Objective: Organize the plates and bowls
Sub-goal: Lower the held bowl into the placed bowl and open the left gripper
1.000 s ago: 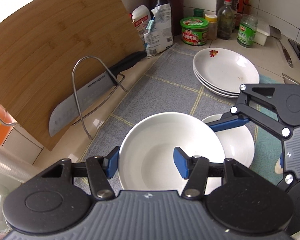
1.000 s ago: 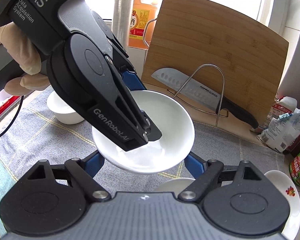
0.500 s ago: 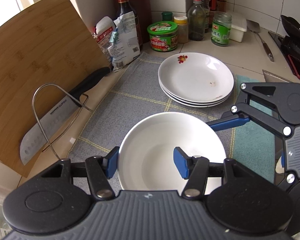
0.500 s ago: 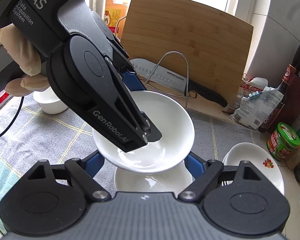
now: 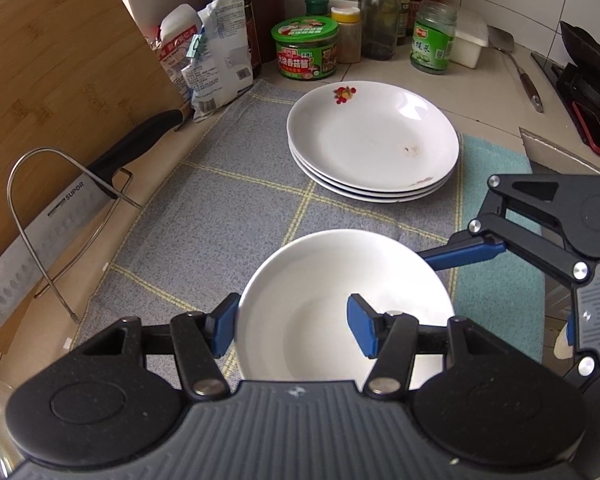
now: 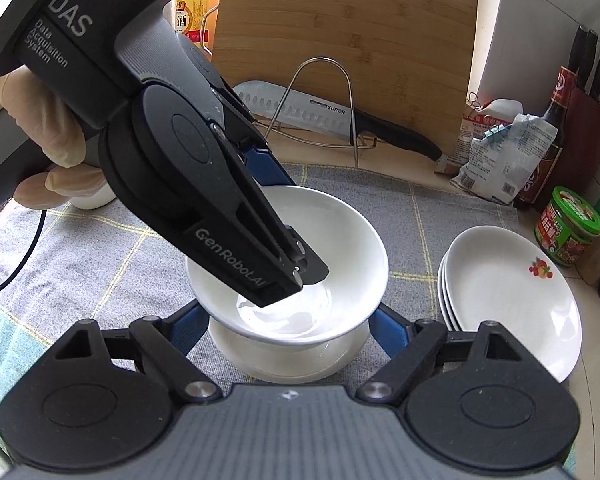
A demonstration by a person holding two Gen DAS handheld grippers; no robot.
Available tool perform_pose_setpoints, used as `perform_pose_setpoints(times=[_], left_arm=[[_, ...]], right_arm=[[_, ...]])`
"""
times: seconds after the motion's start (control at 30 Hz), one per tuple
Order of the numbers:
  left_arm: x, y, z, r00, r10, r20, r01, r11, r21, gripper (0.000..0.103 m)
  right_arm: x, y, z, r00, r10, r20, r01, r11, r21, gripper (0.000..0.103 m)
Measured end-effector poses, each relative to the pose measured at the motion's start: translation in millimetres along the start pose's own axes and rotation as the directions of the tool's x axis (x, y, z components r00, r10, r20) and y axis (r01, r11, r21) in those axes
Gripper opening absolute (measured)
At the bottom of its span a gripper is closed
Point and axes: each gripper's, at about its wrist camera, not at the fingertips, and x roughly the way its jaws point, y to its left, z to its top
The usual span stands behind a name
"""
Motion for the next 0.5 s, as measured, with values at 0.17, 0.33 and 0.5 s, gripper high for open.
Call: perform_pose_setpoints(times=[0.17, 0.33, 0.5], left_arm=[[7, -1, -1, 1.0, -0.005, -0.01, 0.005, 1.0, -0.005, 0.056], [10, 0, -2, 1.0, -0.015, -0.016, 0.014, 1.0, -0.012, 0.056], [13, 0, -2, 1.0, -0.025, -0.019, 0.024, 1.0, -0.017, 0.056]], right_arm=[[4, -3, -4, 1.0, 0.011, -0.017, -0.011, 1.0, 0.016, 0.09], [7, -5, -4, 0.999, 0.02, -0.028, -0.019, 0.999, 0.026, 0.09], [10, -5, -6, 0.999, 0.02, -0.04, -0.019, 0.999, 0.028, 0.09]])
